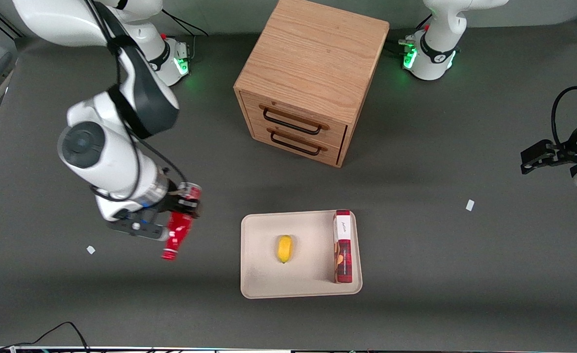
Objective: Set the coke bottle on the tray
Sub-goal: 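Carry the upright bottle onto the white tray beside the lemon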
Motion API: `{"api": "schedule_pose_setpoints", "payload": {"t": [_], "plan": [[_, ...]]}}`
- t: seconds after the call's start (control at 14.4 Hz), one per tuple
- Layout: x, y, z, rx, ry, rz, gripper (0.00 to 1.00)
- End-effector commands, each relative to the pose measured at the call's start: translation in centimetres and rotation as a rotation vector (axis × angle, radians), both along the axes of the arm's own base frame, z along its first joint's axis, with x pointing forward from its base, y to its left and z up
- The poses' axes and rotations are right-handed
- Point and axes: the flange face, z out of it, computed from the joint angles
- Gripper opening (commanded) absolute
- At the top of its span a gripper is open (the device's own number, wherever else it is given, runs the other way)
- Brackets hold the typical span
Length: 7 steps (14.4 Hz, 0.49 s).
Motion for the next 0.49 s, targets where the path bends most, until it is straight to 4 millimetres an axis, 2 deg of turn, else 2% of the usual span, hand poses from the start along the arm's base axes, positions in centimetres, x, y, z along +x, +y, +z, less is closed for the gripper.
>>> {"api": "schedule_pose_setpoints", "payload": {"t": [0.0,0.07,0.21,0.35,0.42], "plan": [[4.0,4.3,-7.6,0.102,0.033,0.057,0.00],[4.3,5.2,-10.4,0.113,0.027,0.083,0.00],[5.1,5.4,-16.5,0.133,0.020,0.078,0.00],[5.0,5.6,-20.8,0.141,0.044,0.059,0.00],[4.9,5.6,-22.2,0.147,0.043,0.053,0.00]]}}
